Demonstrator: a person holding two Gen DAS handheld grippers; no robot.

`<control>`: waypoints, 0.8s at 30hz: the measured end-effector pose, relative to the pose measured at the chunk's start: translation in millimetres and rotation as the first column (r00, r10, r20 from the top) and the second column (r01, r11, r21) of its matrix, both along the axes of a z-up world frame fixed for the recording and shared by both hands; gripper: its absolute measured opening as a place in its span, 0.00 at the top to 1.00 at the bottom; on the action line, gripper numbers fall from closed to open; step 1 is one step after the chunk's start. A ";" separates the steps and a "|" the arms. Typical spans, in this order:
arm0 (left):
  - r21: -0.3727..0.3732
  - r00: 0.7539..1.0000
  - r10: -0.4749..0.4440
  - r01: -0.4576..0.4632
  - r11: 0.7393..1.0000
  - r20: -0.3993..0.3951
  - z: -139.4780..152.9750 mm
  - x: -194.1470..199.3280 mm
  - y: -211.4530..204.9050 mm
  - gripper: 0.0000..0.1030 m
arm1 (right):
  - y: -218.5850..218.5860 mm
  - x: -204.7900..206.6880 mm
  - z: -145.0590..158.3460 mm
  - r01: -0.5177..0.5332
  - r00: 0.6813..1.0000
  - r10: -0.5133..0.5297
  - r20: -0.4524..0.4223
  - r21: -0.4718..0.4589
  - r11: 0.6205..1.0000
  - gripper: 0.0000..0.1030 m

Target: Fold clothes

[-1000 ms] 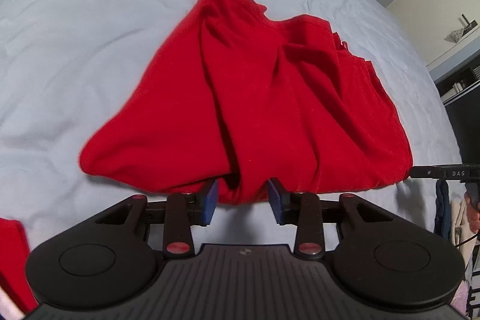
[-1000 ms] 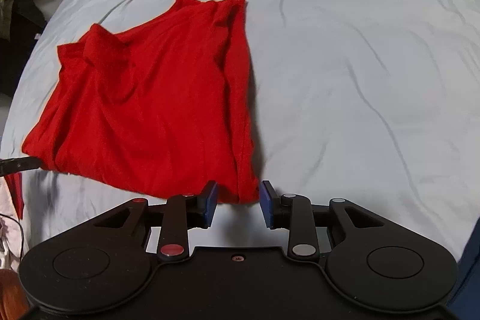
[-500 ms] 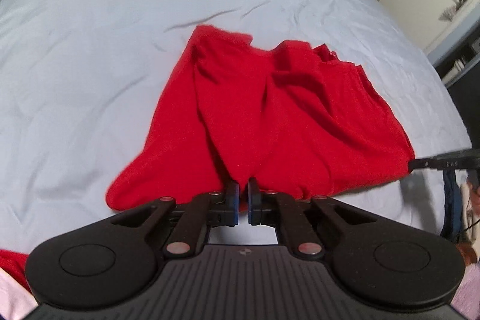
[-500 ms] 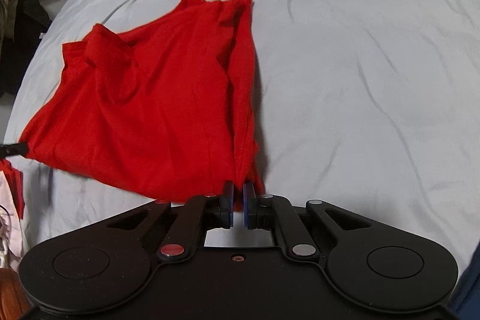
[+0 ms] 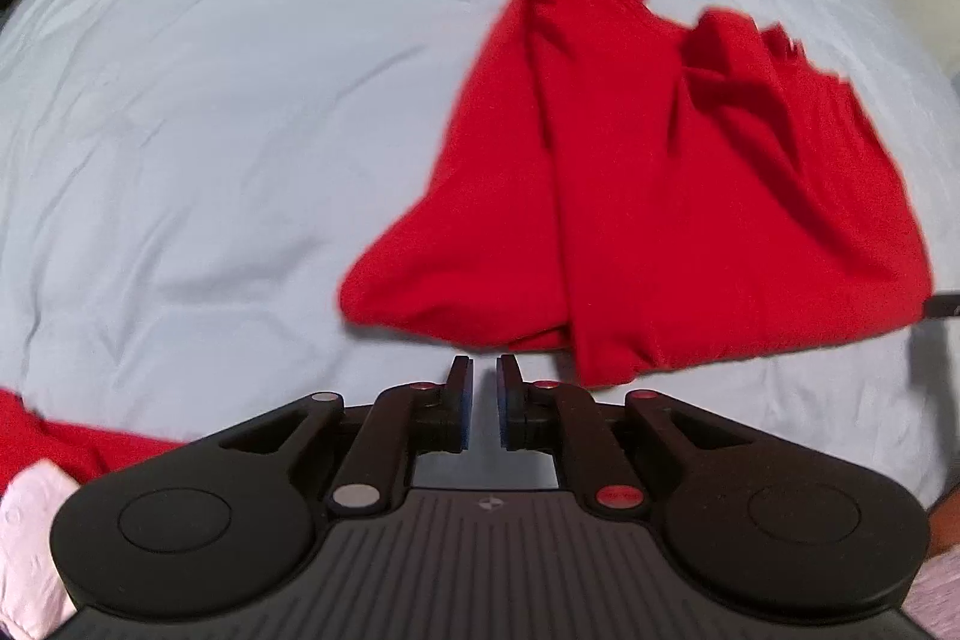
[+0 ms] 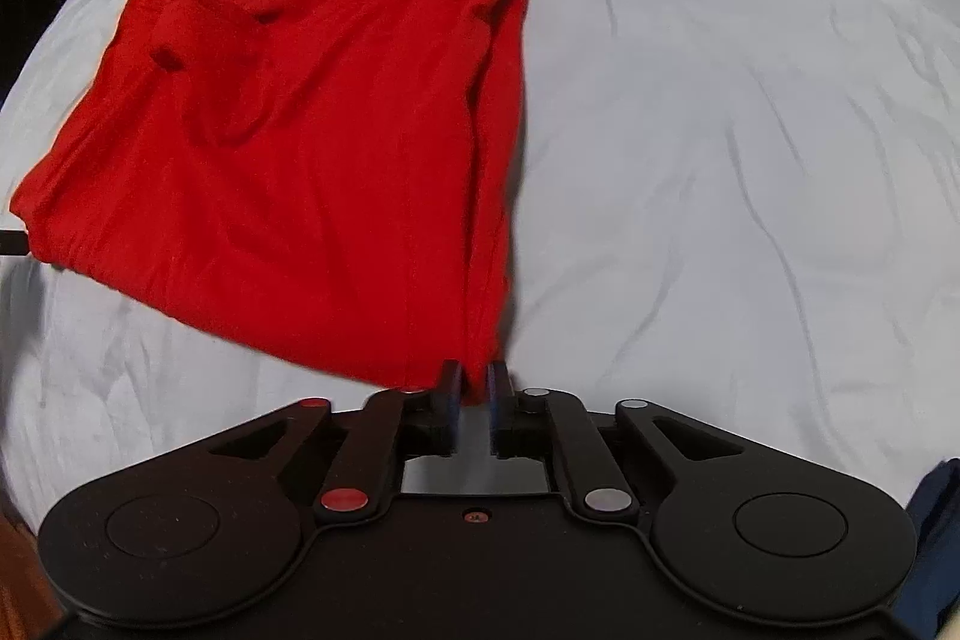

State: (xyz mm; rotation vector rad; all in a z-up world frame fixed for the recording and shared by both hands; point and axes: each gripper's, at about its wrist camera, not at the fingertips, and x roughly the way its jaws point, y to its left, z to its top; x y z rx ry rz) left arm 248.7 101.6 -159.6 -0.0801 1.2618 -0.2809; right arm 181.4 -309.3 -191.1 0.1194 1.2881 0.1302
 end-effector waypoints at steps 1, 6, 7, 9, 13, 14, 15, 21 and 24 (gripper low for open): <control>-0.016 1.000 0.004 -0.004 1.000 0.013 4.6 1.0 3.3 0.89 | -1.2 1.4 4.7 0.004 1.000 -0.004 0.014 -0.001 1.000 0.91; -0.081 0.996 0.032 -0.025 0.996 0.079 24.7 11.9 8.0 0.78 | -8.4 14.6 24.9 0.032 0.997 -0.034 0.072 0.025 0.999 0.87; -0.096 0.995 0.039 -0.030 0.995 0.091 27.6 16.7 5.8 0.73 | -9.6 19.1 27.3 0.040 0.996 -0.043 0.080 0.036 0.999 0.85; -0.111 0.993 0.046 -0.034 0.993 0.110 30.7 22.8 1.4 0.66 | -12.0 28.1 32.1 0.056 0.993 -0.061 0.097 0.059 0.997 0.74; -0.129 0.987 0.060 -0.041 0.991 0.147 31.7 44.5 -10.0 0.65 | -15.5 53.8 38.6 0.068 0.985 -0.079 0.151 0.077 0.995 0.69; -0.138 0.986 0.068 -0.047 0.989 0.152 30.7 50.1 -12.2 0.65 | -14.8 59.6 38.7 0.067 0.984 -0.080 0.160 0.080 0.994 0.69; -0.142 0.985 0.070 -0.048 0.989 0.155 29.1 54.9 -14.6 0.65 | -14.0 65.4 38.8 0.067 0.982 -0.080 0.170 0.083 0.994 0.69; -0.107 0.983 0.048 -0.029 0.994 0.180 17.0 86.0 -35.0 0.60 | -7.1 99.4 34.1 0.046 0.974 -0.065 0.216 0.092 0.995 0.69; -0.120 0.981 0.062 -0.040 0.992 0.185 10.7 100.2 -39.0 0.60 | 1.4 117.6 30.7 0.025 0.971 -0.048 0.232 0.103 0.994 0.69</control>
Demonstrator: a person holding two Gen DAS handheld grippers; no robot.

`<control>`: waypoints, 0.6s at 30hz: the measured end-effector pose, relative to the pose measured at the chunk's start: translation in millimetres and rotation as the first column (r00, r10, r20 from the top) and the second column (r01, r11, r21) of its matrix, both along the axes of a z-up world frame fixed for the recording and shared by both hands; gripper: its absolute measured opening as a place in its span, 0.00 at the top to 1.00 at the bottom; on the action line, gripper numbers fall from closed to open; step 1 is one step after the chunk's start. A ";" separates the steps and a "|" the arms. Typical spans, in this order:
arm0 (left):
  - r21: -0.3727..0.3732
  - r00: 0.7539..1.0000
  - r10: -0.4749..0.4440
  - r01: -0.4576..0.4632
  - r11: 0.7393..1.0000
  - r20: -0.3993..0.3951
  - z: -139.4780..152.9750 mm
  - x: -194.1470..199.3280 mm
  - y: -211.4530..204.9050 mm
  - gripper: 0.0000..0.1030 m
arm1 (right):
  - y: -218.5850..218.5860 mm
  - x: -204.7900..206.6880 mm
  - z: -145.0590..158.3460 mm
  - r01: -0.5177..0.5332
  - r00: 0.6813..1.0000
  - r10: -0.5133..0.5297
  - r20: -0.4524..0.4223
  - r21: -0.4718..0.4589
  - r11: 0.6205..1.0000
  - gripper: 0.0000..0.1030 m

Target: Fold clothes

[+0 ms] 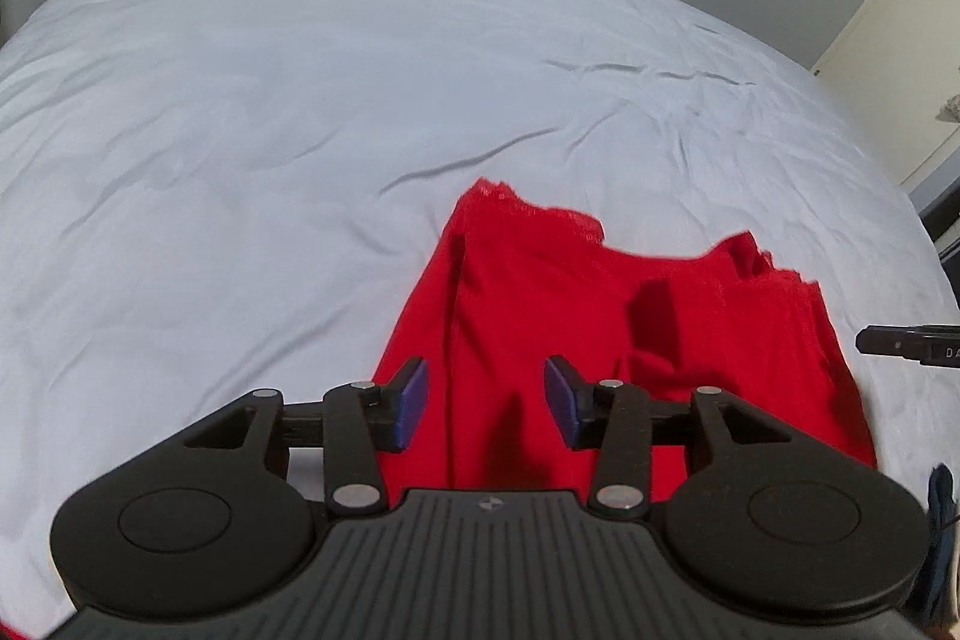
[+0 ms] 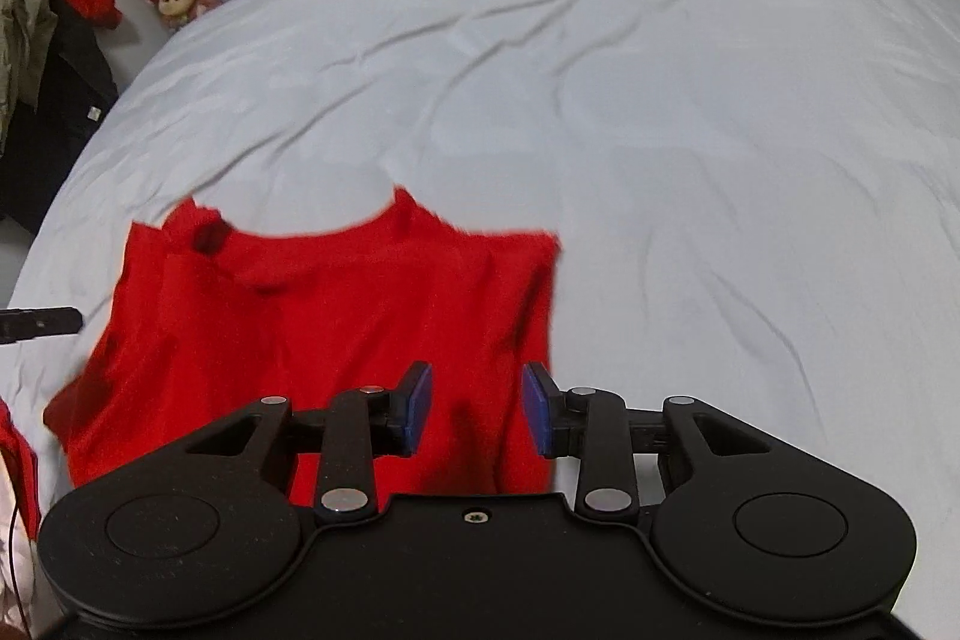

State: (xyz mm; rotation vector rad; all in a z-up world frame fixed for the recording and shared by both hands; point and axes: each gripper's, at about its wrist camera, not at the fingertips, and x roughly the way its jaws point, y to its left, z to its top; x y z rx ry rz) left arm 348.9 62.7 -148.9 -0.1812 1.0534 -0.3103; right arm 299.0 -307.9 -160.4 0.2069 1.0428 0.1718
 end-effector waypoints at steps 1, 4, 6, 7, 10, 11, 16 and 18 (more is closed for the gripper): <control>-0.011 1.000 0.007 -0.007 1.000 0.001 -2.5 4.4 -0.4 0.60 | 2.9 7.6 -1.9 -0.005 1.000 0.005 0.006 0.005 1.000 0.69; -0.045 1.000 0.022 -0.022 0.999 -0.002 -10.6 13.5 0.3 0.60 | 9.9 25.4 -10.2 -0.003 1.000 0.003 -0.004 -0.003 1.000 0.69; -0.055 1.000 0.024 -0.025 0.998 -0.004 -15.2 16.9 -0.6 0.60 | 12.2 36.0 -19.0 0.004 1.000 -0.004 -0.020 -0.013 1.000 0.69; -0.058 1.000 0.024 -0.025 0.998 -0.008 -19.2 19.3 -1.7 0.60 | 12.2 38.8 -22.2 0.005 1.000 -0.005 -0.025 -0.006 1.000 0.69; -0.056 0.999 0.031 -0.032 0.998 -0.019 -31.4 25.8 -4.2 0.60 | 12.9 45.8 -31.2 0.010 0.999 -0.009 -0.032 0.018 1.000 0.72; -0.065 0.999 0.037 -0.038 0.997 -0.019 -33.9 27.1 -4.1 0.60 | 13.9 49.1 -36.6 0.010 0.999 -0.010 -0.041 0.018 1.000 0.75; -0.098 0.999 0.044 -0.044 0.994 0.000 -34.5 27.0 -3.7 0.94 | 14.5 52.0 -41.9 0.025 0.999 -0.026 -0.043 -0.019 1.000 0.95; -0.083 0.998 0.054 -0.053 0.995 0.014 -28.8 26.7 -1.3 0.96 | 13.1 50.7 -37.9 0.035 0.999 -0.036 -0.026 -0.036 0.999 0.95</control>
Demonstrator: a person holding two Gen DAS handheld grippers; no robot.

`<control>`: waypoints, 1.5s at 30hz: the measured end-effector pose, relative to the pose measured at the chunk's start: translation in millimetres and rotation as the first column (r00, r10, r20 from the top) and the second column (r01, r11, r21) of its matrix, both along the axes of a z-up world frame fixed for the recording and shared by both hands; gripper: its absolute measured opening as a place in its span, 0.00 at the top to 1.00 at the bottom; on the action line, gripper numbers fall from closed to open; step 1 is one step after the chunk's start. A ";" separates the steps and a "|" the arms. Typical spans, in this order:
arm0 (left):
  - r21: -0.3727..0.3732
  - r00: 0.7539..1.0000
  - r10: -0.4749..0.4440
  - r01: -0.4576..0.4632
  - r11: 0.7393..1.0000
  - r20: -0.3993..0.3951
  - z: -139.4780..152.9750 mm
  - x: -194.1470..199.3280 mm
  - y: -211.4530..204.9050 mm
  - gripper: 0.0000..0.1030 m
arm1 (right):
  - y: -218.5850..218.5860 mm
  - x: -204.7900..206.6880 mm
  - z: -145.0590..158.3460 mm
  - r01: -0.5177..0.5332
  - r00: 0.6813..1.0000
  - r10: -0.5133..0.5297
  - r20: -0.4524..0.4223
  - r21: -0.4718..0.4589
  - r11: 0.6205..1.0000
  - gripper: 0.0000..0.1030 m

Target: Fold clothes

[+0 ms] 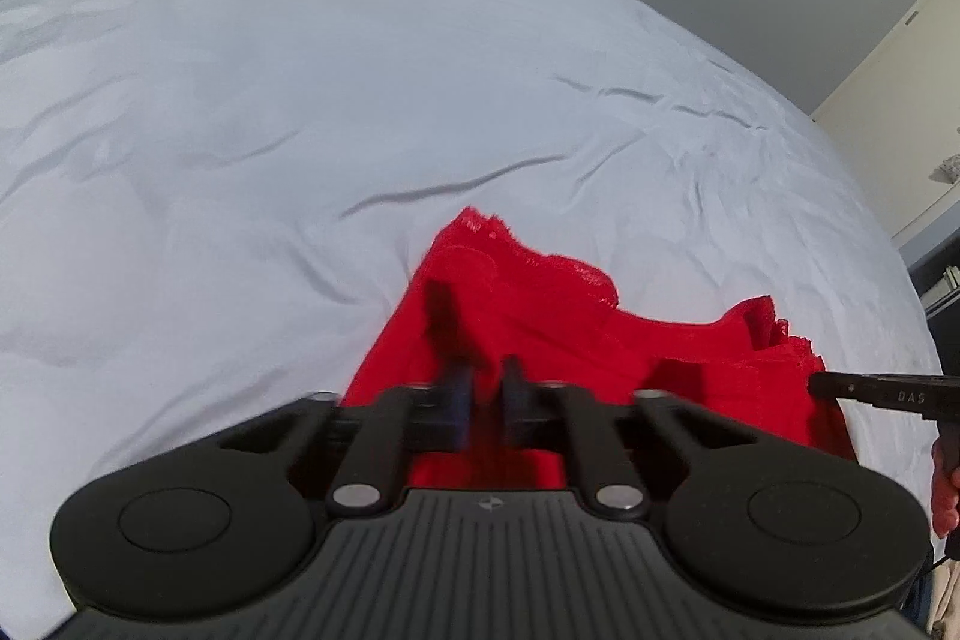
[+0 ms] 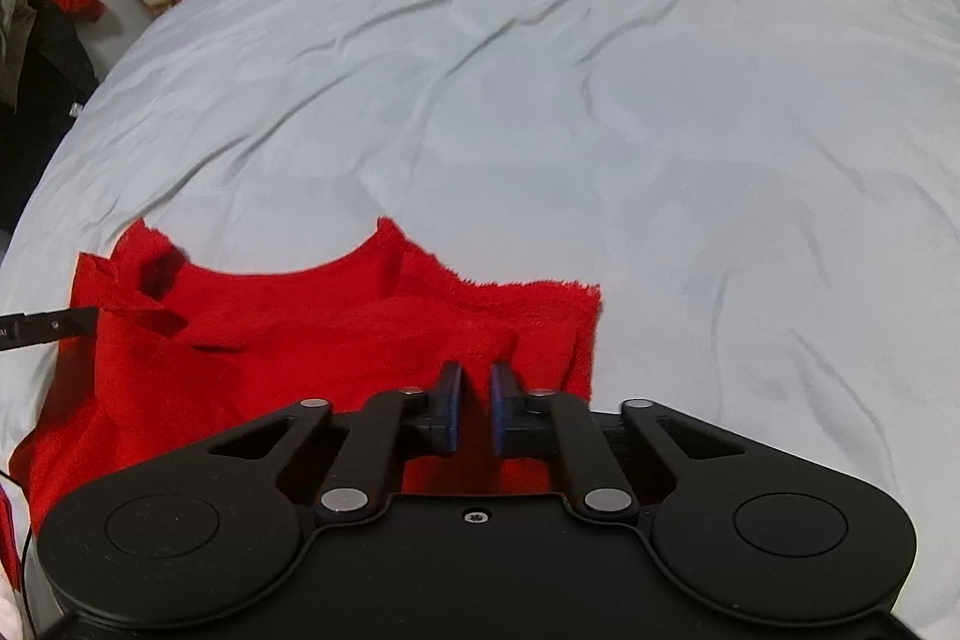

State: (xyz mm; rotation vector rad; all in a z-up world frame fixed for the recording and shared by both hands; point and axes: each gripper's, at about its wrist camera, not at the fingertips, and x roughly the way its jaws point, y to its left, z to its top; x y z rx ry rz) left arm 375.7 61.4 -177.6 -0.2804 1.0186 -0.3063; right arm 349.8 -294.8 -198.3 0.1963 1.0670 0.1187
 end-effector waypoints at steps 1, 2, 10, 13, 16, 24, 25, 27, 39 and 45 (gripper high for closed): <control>0.006 1.000 0.011 -0.011 1.000 0.007 2.6 -0.1 2.3 0.96 | -0.7 0.1 1.8 0.005 1.000 -0.005 0.007 -0.001 1.000 0.95; 0.005 1.000 0.021 -0.022 1.000 0.013 4.4 -0.1 4.7 0.96 | -1.5 0.2 3.6 0.011 1.000 -0.010 0.015 -0.003 1.000 0.95; 0.054 0.992 0.123 -0.124 0.991 0.017 7.7 -3.8 33.5 0.97 | -21.7 -3.7 14.5 0.092 0.994 -0.096 0.044 0.093 0.991 0.79; 0.053 0.988 0.154 -0.155 0.986 0.013 6.4 -2.5 43.0 0.97 | -31.5 -4.1 14.2 0.117 0.992 -0.120 0.026 0.104 0.988 0.79; 0.001 0.987 0.159 -0.159 0.987 -0.007 3.8 -1.5 49.5 0.97 | -34.1 -4.2 8.3 0.121 0.993 -0.121 -0.004 0.108 0.987 0.79; -0.073 0.992 0.109 -0.113 0.991 -0.058 -3.5 -8.8 42.8 0.71 | -23.8 0.2 -6.0 0.110 0.993 -0.106 -0.045 0.097 0.989 0.79; -0.080 0.992 0.103 -0.108 0.991 -0.070 -5.8 -8.6 40.3 0.70 | -20.3 -0.2 -7.3 0.099 0.994 -0.095 -0.044 0.086 0.991 0.84; -0.090 0.992 0.091 -0.099 0.991 -0.086 -8.9 -7.9 36.1 0.68 | -14.7 -1.2 -7.3 0.082 0.996 -0.080 -0.034 0.055 0.995 0.96; -0.013 0.992 0.113 -0.114 0.993 -0.047 -2.6 1.2 23.9 0.96 | -17.0 -0.6 8.7 0.069 0.995 -0.070 0.067 0.008 0.998 1.00; -0.038 0.992 0.119 -0.121 0.992 -0.049 -3.7 0.0 28.6 0.86 | -18.6 1.0 9.6 0.042 0.996 -0.045 0.079 0.036 0.998 0.75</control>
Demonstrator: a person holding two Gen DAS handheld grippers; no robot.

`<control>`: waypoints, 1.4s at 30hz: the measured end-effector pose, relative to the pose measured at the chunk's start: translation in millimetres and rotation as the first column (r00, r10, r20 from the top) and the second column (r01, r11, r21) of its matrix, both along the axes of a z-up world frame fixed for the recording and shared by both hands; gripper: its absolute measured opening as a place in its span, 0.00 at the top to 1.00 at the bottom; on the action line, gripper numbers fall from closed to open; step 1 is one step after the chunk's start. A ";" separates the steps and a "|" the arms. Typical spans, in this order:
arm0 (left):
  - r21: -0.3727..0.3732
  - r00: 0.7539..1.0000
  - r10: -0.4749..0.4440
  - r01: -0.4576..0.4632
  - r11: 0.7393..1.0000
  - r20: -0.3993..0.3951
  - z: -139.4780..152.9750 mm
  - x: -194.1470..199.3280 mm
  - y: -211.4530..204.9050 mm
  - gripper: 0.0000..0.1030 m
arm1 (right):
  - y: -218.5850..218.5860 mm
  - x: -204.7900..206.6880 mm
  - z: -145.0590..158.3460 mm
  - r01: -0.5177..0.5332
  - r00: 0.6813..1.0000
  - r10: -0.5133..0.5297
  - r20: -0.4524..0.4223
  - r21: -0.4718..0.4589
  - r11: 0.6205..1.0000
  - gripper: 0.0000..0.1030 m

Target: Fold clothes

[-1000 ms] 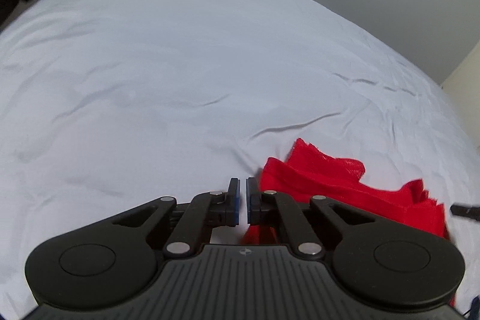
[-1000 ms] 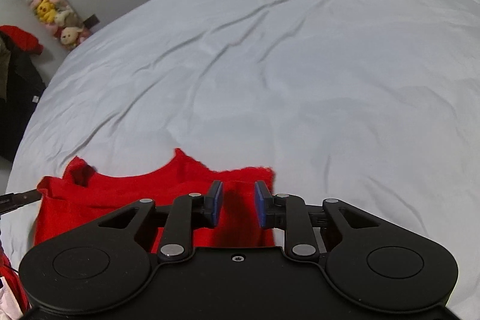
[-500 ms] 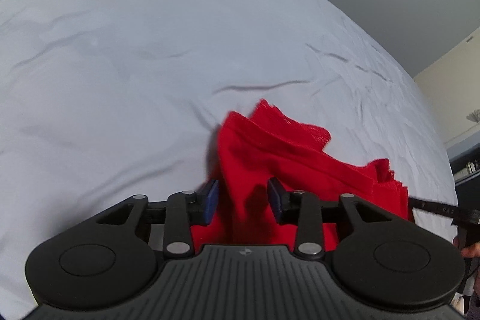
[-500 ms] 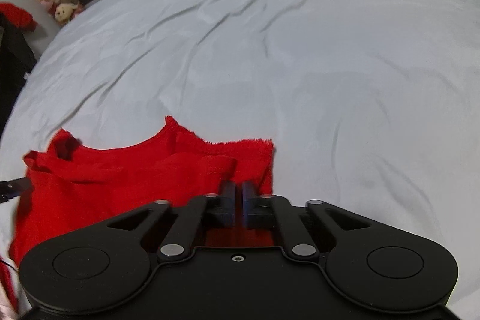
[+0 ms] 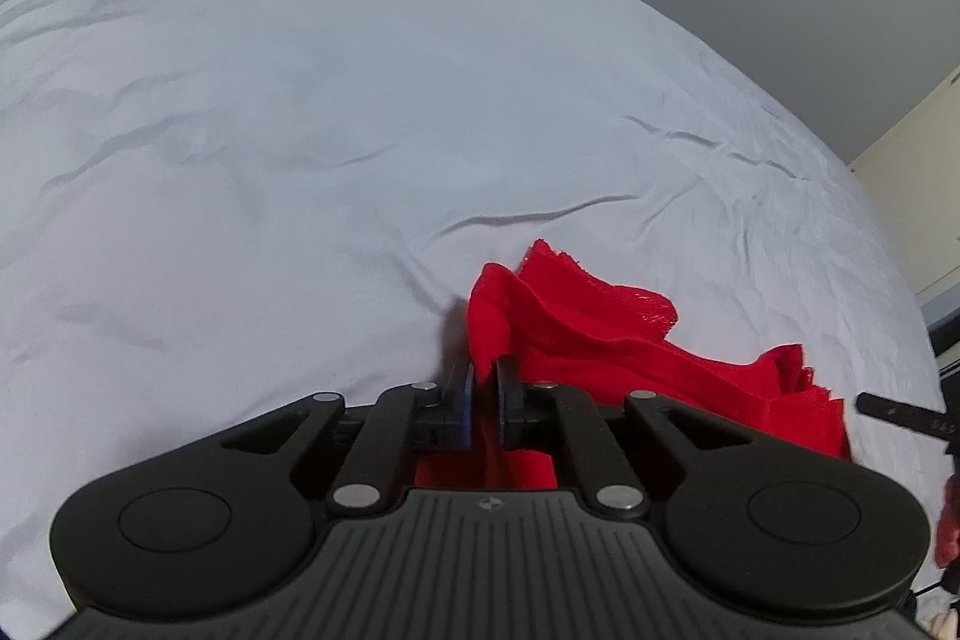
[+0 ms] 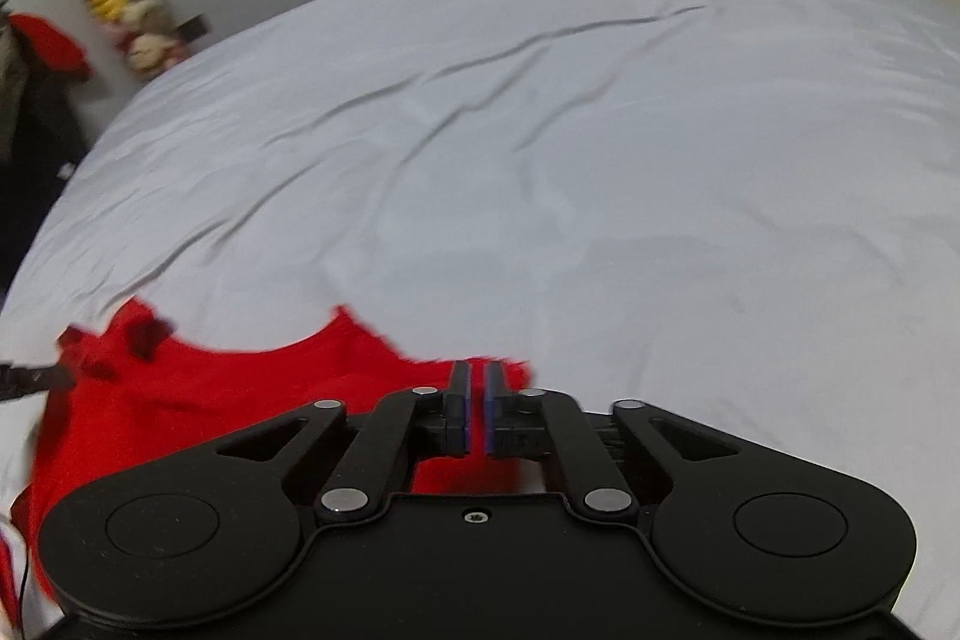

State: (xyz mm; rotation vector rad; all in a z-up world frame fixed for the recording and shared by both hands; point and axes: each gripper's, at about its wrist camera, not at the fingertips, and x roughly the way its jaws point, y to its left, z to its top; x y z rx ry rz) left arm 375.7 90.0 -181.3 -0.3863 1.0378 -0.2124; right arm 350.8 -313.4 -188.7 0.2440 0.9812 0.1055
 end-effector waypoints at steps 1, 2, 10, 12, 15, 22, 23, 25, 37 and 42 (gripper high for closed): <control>-0.002 1.000 -0.004 0.004 1.000 0.003 0.0 -0.2 -1.2 0.81 | -0.3 0.3 0.2 -0.005 1.000 0.005 0.002 0.005 1.000 0.70; 0.001 1.000 -0.008 0.008 1.000 0.002 -0.4 -0.1 -2.6 0.77 | 1.3 1.1 -1.0 -0.008 1.000 0.008 0.001 0.020 1.000 0.70; 0.083 0.999 -0.030 0.031 0.996 -0.016 -7.7 2.8 -16.9 0.96 | 18.7 6.5 -18.6 -0.034 0.998 0.030 -0.062 -0.060 0.998 0.95; 0.095 1.000 -0.015 0.015 0.995 -0.002 -5.8 2.8 -17.3 0.97 | 20.0 2.2 -15.6 -0.030 0.999 0.028 -0.025 -0.084 0.996 0.97; 0.131 1.000 0.008 -0.010 0.991 0.010 -3.3 4.0 -16.5 0.97 | 14.1 -1.2 -5.5 0.025 0.998 -0.019 0.055 -0.122 0.992 0.97; 0.158 0.999 0.041 -0.038 0.987 -0.016 -9.8 7.4 -17.4 0.96 | -3.2 3.7 -14.1 0.082 0.997 -0.081 0.018 -0.120 0.989 0.97; 0.161 0.999 0.036 -0.033 0.986 -0.015 -9.4 7.4 -16.5 0.92 | -4.2 3.8 -16.4 0.086 0.996 -0.086 0.009 -0.115 0.990 0.97; 0.169 1.000 0.019 -0.017 0.985 -0.010 -7.3 6.9 -14.1 0.88 | -6.2 5.6 -21.6 0.094 0.995 -0.095 -0.013 -0.101 0.991 0.95; 0.119 0.999 0.037 -0.037 0.992 0.002 18.6 -28.8 27.7 0.61 | -35.6 -21.5 -3.8 0.195 0.980 -0.192 -0.043 0.068 0.979 0.53; 0.174 1.000 -0.002 0.005 0.985 -0.017 25.7 -52.7 26.6 0.54 | -32.7 -46.1 0.5 0.146 0.985 -0.137 -0.102 0.083 0.986 0.44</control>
